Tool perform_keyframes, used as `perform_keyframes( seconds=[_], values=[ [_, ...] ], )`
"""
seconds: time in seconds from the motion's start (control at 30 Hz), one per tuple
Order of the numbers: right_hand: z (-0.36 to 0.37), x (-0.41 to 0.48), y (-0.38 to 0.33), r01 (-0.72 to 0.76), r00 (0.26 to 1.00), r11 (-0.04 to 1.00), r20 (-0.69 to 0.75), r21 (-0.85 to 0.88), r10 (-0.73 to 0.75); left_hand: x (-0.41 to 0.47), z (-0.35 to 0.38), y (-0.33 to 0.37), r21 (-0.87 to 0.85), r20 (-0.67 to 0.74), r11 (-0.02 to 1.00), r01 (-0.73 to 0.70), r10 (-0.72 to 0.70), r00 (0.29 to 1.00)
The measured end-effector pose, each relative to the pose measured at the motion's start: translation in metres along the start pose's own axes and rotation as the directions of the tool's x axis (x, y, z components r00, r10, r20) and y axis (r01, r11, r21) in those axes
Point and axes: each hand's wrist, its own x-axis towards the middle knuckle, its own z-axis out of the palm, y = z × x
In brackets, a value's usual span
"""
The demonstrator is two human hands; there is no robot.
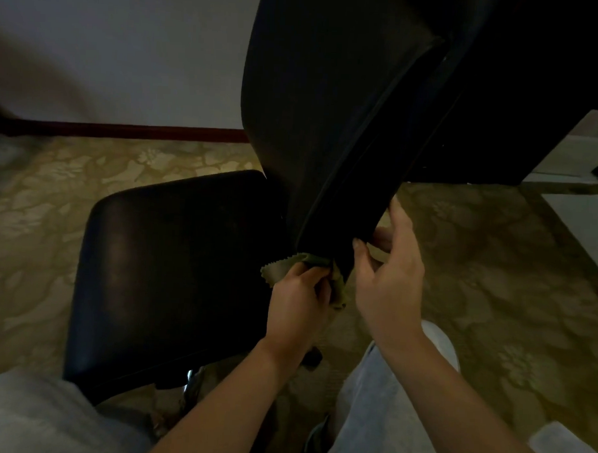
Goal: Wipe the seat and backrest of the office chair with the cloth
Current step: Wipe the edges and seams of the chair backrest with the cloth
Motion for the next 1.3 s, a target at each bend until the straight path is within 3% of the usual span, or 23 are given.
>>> perform_keyframes(
  seconds=[0.13,0.53,0.7,0.93,1.13,1.3],
  values=[
    [-0.001,-0.001,0.002,-0.022,1.000,1.000,0.014,0.008,0.022,-0.006,-0.009,-0.007,-0.002,0.044,1.000,0.017,-0.016,0.999],
    [0.005,-0.012,0.016,-0.132,0.989,0.991,0.069,-0.014,0.133,0.005,-0.022,0.009,-0.073,-0.073,0.989,-0.131,0.126,0.989],
    [0.007,-0.014,0.023,-0.190,0.979,0.982,0.082,0.004,0.189,0.006,-0.009,0.009,-0.078,-0.072,0.990,-0.115,0.110,0.991],
    [0.007,-0.014,0.026,-0.187,0.978,0.982,0.096,0.022,0.184,-0.009,-0.008,-0.020,0.094,0.155,0.995,-0.038,0.023,0.988],
    [0.009,-0.016,0.022,-0.167,0.981,0.982,0.116,0.086,0.156,-0.027,-0.035,-0.036,-0.004,0.052,1.000,0.003,-0.003,0.999],
    [0.010,-0.018,0.018,-0.208,0.973,0.969,0.132,0.136,0.190,-0.016,-0.031,-0.019,-0.061,-0.026,0.993,-0.097,0.096,0.995]
  ],
)
